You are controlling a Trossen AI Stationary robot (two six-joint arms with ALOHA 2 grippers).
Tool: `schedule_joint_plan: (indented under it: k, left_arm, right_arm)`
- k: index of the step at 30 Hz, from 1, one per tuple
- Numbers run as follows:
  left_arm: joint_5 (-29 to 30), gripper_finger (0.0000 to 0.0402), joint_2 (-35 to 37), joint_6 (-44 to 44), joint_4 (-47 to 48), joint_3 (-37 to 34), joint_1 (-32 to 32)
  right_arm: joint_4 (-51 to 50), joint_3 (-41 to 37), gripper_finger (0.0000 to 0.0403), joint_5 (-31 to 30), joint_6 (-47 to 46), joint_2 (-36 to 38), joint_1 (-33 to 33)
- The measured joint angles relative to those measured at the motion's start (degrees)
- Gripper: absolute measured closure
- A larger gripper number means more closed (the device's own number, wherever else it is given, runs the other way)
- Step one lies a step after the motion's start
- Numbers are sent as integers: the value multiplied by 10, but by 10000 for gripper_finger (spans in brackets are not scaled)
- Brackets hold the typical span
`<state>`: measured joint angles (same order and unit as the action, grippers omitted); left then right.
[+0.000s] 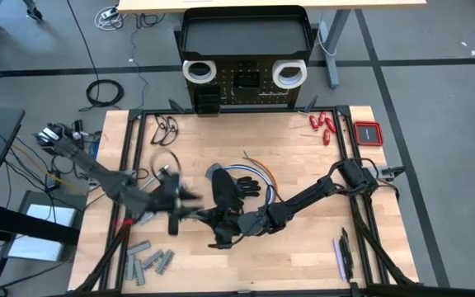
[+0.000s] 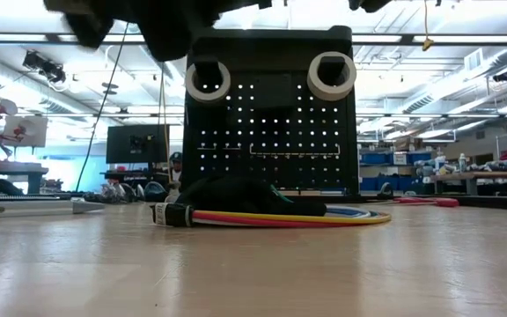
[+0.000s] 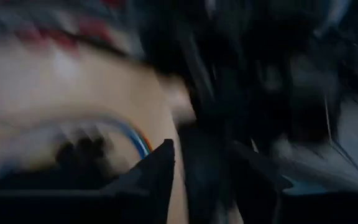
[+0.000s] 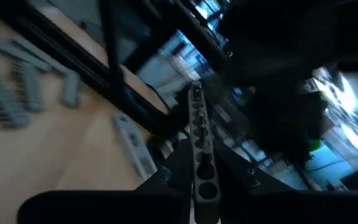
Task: Hang tools onto peg board
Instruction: Put the terminal block into the black bin on the peg board
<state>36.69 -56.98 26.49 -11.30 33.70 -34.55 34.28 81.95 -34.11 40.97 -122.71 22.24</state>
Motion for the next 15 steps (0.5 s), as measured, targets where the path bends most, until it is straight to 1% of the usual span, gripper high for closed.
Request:
schedule_joint_plan:
  k: [1, 4, 7, 9, 11, 13, 15]
  left_arm:
    - [14, 234, 17, -31, -1, 0, 4]
    - [15, 219, 70, -126, 13, 3, 9]
    - [41, 214, 125, -200, 21, 6, 11]
    - [47, 214, 155, -217, 53, 6, 8]
    - [48, 214, 174, -215, 100, 6, 8]
    - [49, 214, 182, -199, 139, 1, 8]
    - [52, 214, 181, -178, 158, -10, 9]
  right_arm:
    - [-29, -1, 352, 0, -14, 9, 0]
    - [-119, -1, 352, -1, -78, 55, -1]
    - [-220, 1, 352, -12, -128, 104, -7]
    - [-300, 0, 352, -51, -139, 138, -16]
    - [-377, 1, 352, -118, -138, 177, -32]
    - [-457, 23, 352, -183, -137, 214, -61]
    - [-518, 50, 352, -214, -139, 240, -99]
